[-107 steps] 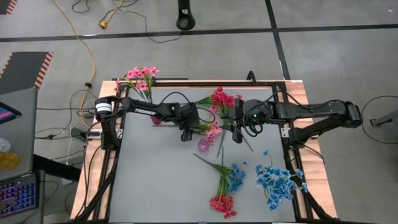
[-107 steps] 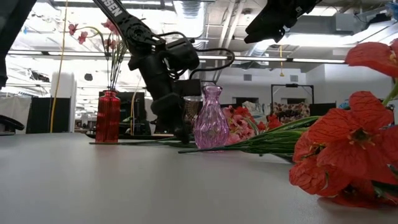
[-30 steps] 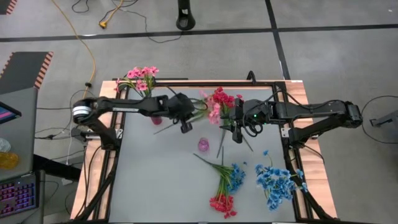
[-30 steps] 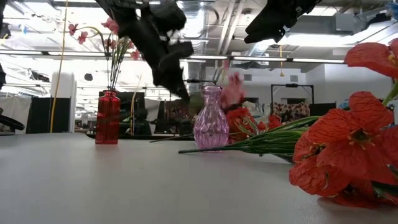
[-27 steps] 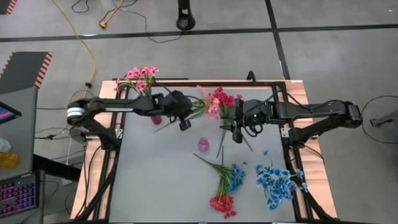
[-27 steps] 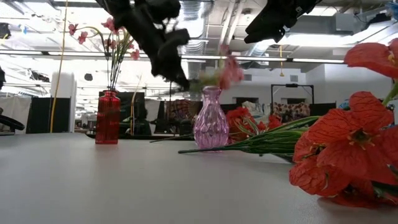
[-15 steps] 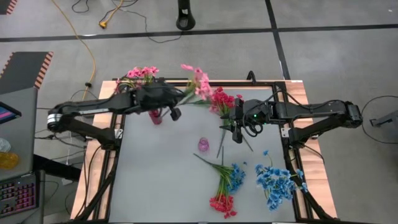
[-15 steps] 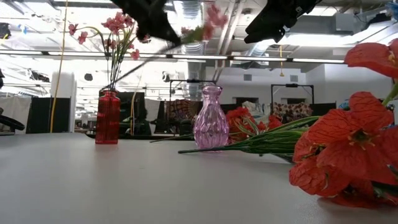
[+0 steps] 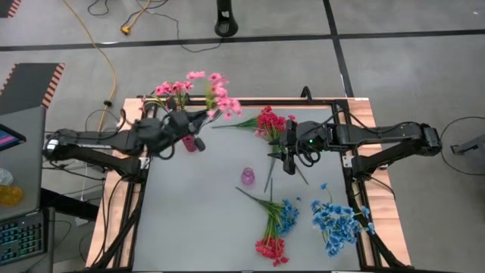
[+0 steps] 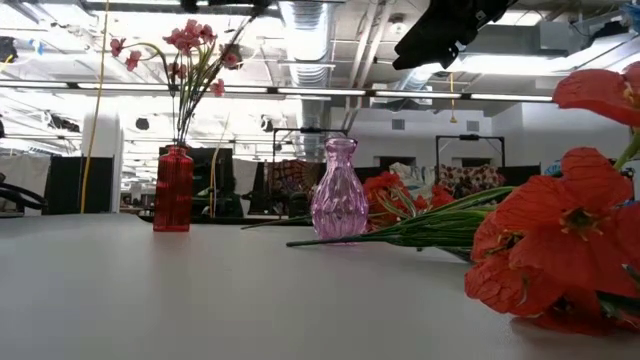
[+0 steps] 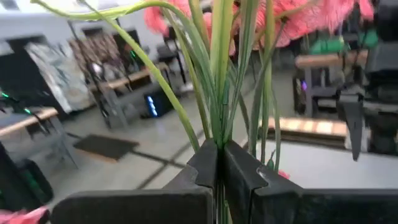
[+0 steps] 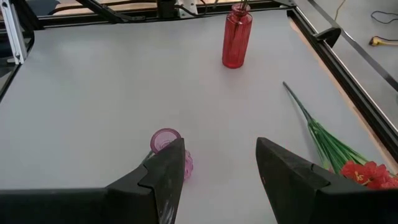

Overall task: Sort flowers into vase by color
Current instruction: Put the pink flowers into the red vase, then put the middle red flowers into the purple vase

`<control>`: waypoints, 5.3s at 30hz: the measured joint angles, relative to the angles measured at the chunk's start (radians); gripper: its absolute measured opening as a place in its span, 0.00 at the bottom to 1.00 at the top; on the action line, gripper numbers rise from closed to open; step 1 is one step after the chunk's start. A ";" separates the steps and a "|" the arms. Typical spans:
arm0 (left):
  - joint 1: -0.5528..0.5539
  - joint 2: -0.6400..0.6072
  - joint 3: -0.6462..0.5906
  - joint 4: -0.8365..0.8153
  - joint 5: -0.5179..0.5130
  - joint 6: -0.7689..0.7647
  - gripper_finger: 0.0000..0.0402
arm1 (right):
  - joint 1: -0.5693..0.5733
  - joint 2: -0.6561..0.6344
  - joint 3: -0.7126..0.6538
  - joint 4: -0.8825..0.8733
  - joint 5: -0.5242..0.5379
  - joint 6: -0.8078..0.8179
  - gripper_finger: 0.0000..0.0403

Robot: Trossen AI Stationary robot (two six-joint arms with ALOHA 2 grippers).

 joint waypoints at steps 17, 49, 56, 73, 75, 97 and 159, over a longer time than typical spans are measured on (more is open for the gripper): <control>-0.062 -0.230 -0.321 0.463 -0.145 0.264 0.00 | 0.000 0.000 0.000 0.000 0.000 0.000 0.56; 0.061 -0.206 -0.321 0.378 -0.094 0.201 0.00 | 0.000 0.000 0.000 0.000 0.000 0.000 0.56; 0.062 -0.190 -0.320 0.368 -0.112 0.181 0.00 | 0.000 0.000 0.000 0.000 0.000 0.000 0.56; 0.061 -0.190 -0.320 0.281 -0.158 0.167 0.00 | 0.000 0.000 0.000 0.000 0.000 0.000 0.56; 0.061 -0.190 -0.320 0.278 -0.158 0.167 0.00 | 0.000 0.000 0.000 0.000 0.000 0.000 0.56; -0.061 -0.190 -0.320 0.270 -0.412 0.196 0.19 | 0.000 0.000 0.000 0.000 0.000 0.000 0.56; -0.555 -0.189 -0.320 -0.045 -0.207 -0.141 0.39 | -0.013 0.009 0.014 -0.430 0.259 0.991 0.56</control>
